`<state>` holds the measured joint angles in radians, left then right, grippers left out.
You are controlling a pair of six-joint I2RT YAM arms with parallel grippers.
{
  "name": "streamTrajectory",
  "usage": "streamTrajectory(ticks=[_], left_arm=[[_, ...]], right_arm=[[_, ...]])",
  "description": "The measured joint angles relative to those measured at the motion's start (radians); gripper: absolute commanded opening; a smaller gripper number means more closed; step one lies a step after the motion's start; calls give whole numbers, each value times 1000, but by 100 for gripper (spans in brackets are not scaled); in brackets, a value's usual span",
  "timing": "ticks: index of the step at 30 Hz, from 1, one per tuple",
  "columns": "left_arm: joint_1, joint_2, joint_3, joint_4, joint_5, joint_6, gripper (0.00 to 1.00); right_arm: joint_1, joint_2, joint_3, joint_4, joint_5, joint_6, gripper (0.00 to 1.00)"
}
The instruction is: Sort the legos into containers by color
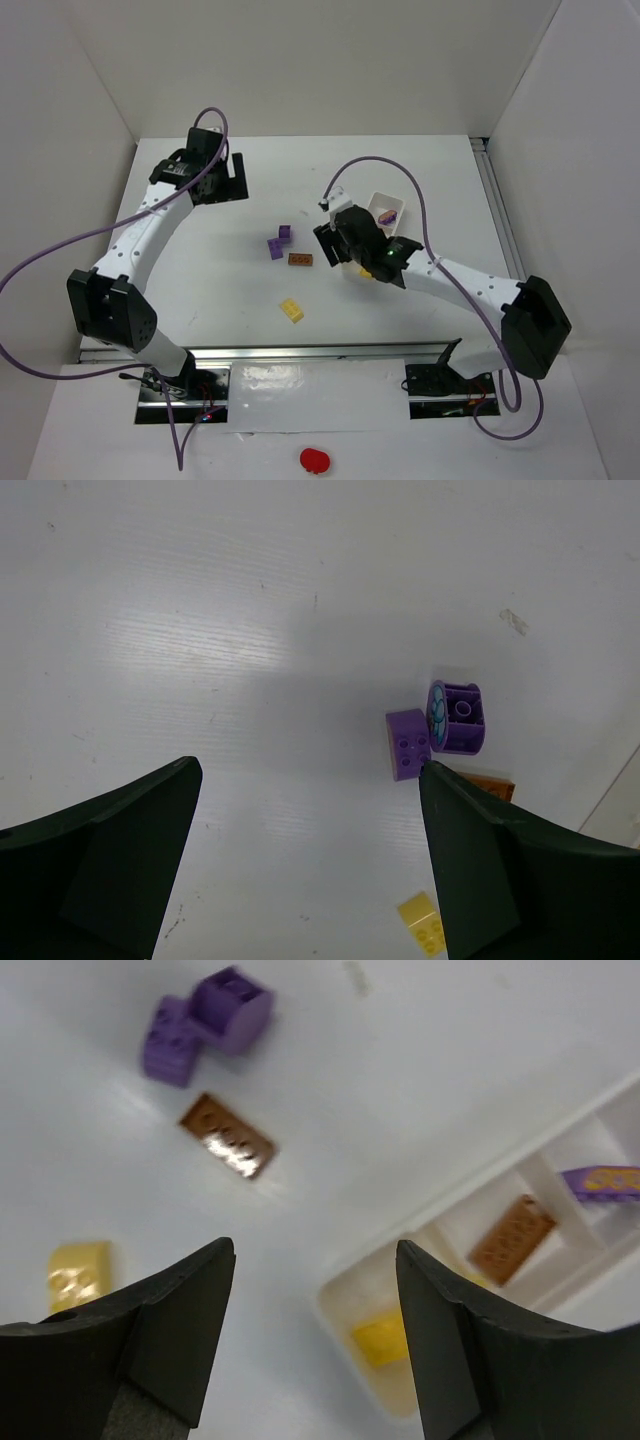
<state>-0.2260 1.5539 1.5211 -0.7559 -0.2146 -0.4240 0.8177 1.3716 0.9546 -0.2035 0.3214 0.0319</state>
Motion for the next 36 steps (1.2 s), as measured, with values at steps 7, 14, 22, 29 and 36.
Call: streamTrajectory(ticks=[7,14,22,29,36], left_arm=[[0,0,47,-35,-104,-6,100],[0,-6,60,-57,-156,-30,100],[0,-11,60,-67,-157,-33,100],[0,-12,56,-67,-157,-33,100],[0,-13,48,-71,-154,-34,100]], right_arm=[[152,68,2,-3,-221,98,90],[238,268,40,-29,-360,109,93],[263,381,52,-19,-357,109,69],[276,419,87,-1,-317,113,36],[297,380,97,-25,-135,180,34]])
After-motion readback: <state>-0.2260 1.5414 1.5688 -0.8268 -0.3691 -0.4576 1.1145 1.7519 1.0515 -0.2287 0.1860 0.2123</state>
